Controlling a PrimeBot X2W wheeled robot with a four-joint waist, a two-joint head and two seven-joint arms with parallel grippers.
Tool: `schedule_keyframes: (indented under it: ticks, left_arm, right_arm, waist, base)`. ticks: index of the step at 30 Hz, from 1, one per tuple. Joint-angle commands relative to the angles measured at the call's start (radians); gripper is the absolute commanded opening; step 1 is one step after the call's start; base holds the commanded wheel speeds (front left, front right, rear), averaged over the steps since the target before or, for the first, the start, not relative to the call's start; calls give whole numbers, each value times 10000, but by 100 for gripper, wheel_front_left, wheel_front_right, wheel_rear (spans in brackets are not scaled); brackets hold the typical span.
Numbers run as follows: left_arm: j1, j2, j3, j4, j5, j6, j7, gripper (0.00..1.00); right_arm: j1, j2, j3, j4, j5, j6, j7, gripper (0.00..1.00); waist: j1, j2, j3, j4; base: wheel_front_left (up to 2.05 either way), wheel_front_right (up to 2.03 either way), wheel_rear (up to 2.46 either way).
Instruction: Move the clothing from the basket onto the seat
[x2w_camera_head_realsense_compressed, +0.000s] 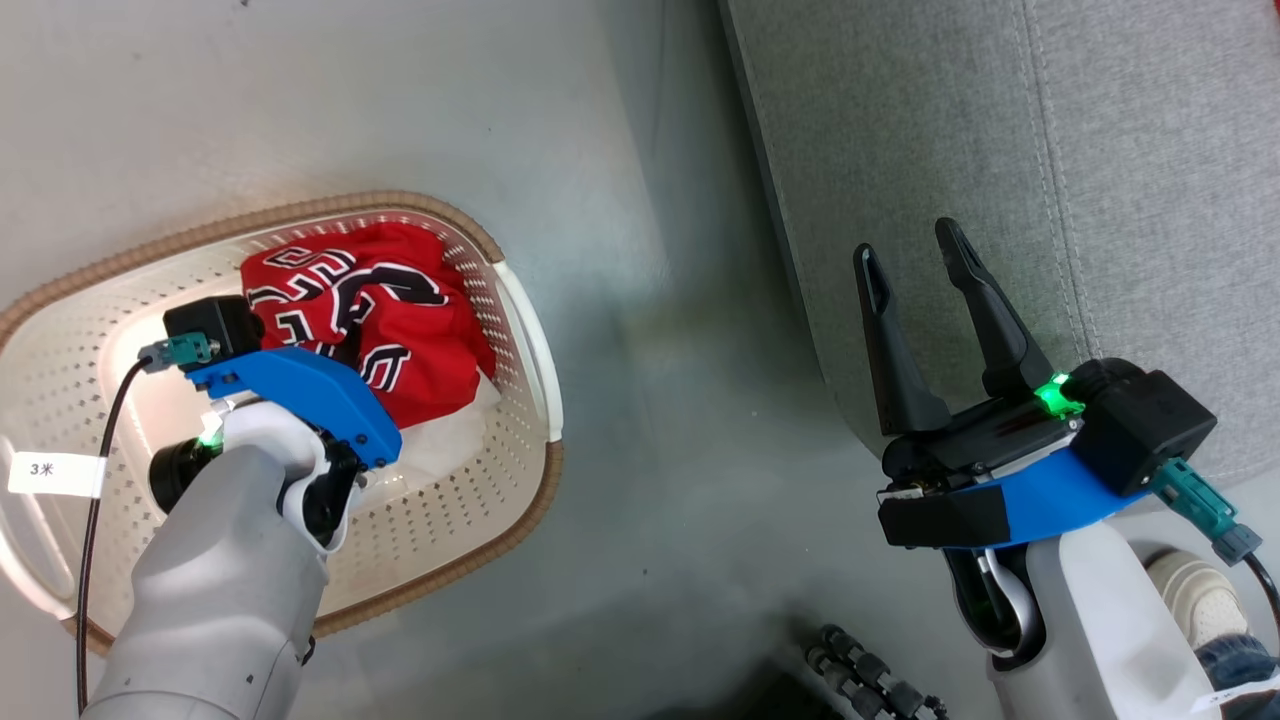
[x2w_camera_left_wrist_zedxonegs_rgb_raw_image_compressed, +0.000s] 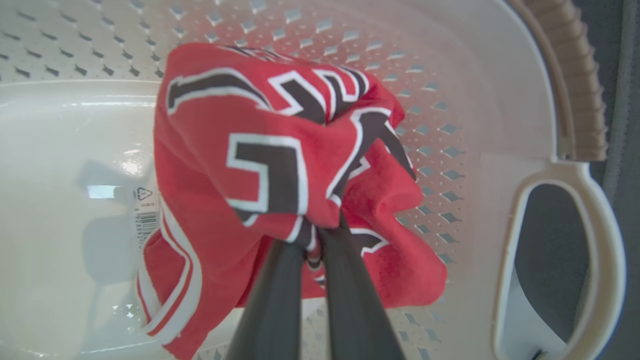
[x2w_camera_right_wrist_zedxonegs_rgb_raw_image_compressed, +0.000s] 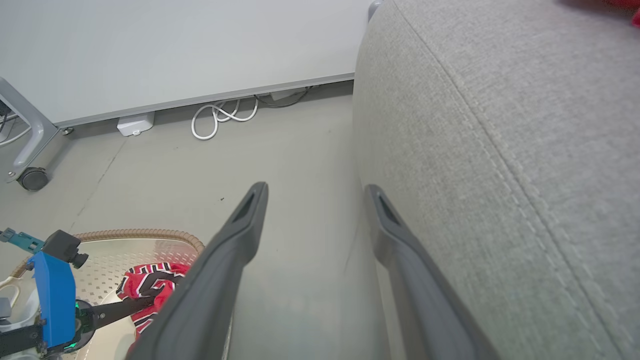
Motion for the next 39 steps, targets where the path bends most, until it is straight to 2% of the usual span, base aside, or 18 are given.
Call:
schedule_keyframes:
  ticks: [1, 9, 16, 26, 39]
  left_arm:
    - [62, 62, -40, 18, -64, -12, -8, 0]
    - [487, -57, -486, -49, -69, -12, -141, 0]
    - [988, -236, -1296, -376, 143, -12, -51, 0]
    - [1810, -321, -2715, -1623, 110, -12, -231, 0]
    - [2031, 5, -4334, -3624, -230, -12, -775, 0]
  right_arm:
    - [-175, -2, 9, 25, -77, 5, -54, 100]
    - [-124, -2, -121, 298, -244, 5, -51, 100]
    - [139, -5, -390, 718, -592, 5, -48, 100]
    - [703, -9, -801, 1344, -1044, 5, -40, 100]
    - [1796, -9, -1208, 1322, -1373, 5, 488, 100]
  waist:
    - [0, 0, -162, 56]
    - [0, 0, -1325, 426]
    - [0, 0, -2671, 980]
    - [0, 0, -4645, 1974]
    - [0, 0, -6695, 3078]
  base:
    - [0, 0, 0]
    - [0, 0, 0]
    - [0, 0, 0]
    - [0, 0, 0]
    - [0, 0, 0]
